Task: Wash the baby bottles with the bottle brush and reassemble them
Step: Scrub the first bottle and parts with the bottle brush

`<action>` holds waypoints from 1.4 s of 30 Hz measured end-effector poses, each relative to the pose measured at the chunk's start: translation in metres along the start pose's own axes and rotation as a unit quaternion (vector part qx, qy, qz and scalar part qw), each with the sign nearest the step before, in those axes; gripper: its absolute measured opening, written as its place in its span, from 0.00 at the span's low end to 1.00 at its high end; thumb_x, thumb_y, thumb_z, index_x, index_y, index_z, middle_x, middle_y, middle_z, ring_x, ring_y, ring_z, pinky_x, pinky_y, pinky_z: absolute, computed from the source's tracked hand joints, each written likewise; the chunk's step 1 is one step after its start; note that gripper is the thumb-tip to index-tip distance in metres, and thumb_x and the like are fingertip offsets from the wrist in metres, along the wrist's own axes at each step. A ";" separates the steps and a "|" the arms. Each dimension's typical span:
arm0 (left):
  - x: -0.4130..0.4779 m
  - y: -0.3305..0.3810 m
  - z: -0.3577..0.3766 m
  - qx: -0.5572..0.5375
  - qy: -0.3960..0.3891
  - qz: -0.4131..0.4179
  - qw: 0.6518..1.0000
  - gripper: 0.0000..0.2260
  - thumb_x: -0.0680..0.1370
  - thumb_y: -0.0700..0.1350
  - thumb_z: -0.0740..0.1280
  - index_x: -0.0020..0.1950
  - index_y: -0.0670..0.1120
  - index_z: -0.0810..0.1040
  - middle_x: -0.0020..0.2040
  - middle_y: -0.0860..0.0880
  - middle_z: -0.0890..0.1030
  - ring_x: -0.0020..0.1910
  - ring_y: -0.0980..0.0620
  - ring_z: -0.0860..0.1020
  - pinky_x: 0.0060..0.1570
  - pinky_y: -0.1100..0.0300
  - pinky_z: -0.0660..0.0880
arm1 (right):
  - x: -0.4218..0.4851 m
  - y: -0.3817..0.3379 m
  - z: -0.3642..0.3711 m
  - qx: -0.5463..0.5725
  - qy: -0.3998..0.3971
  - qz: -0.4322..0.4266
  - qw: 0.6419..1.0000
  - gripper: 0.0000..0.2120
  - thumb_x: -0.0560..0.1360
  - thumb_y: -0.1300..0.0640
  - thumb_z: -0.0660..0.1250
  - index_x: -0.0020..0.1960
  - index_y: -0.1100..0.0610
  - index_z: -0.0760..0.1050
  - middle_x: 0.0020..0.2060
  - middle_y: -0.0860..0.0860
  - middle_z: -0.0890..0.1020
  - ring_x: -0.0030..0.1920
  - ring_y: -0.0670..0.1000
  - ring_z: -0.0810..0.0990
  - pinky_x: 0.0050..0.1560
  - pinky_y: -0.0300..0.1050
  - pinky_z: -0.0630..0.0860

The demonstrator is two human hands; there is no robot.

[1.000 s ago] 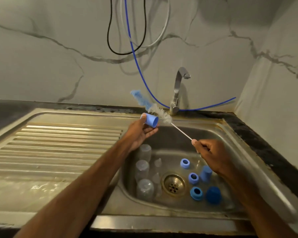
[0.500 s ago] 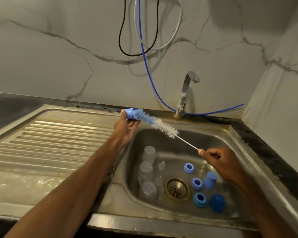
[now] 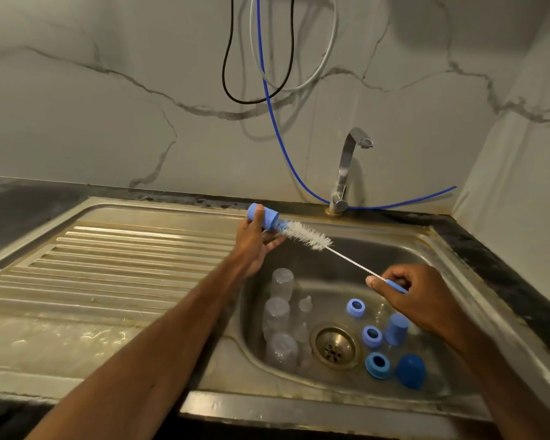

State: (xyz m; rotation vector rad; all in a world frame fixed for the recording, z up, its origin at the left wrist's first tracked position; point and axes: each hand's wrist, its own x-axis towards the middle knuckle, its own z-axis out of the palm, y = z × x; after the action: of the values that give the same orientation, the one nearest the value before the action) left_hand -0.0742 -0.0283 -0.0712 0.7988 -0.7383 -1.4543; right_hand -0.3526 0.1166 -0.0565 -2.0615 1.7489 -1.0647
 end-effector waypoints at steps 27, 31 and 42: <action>0.012 0.004 -0.012 -0.069 0.035 -0.043 0.996 0.22 0.84 0.56 0.62 0.71 0.42 0.66 0.64 0.36 0.80 0.57 0.39 0.84 0.61 0.39 0.79 | 0.002 0.001 -0.017 0.057 -0.018 0.071 0.996 0.08 0.69 0.55 0.81 0.45 0.53 0.84 0.35 0.50 0.86 0.33 0.45 0.81 0.37 0.36 0.79; 0.014 0.002 -0.016 -0.081 0.018 -0.058 0.995 0.25 0.84 0.57 0.61 0.73 0.41 0.67 0.64 0.36 0.80 0.57 0.39 0.84 0.53 0.44 0.83 | 0.003 0.002 -0.018 0.041 0.059 0.021 0.997 0.03 0.71 0.58 0.79 0.41 0.54 0.86 0.32 0.49 0.85 0.34 0.48 0.82 0.37 0.41 0.78; 0.019 -0.001 -0.017 -0.053 0.023 -0.046 0.997 0.23 0.84 0.55 0.62 0.71 0.40 0.69 0.66 0.38 0.78 0.61 0.40 0.82 0.49 0.48 0.83 | 0.001 0.000 -0.017 0.100 -0.037 0.081 0.991 0.08 0.73 0.50 0.78 0.44 0.54 0.84 0.34 0.52 0.85 0.33 0.50 0.82 0.40 0.42 0.79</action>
State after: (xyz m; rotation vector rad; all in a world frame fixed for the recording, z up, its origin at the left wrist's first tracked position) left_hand -0.0606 -0.0471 -0.0821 0.7898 -0.5910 -1.5403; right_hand -0.3636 0.1201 -0.0443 -1.7831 1.6680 -1.0542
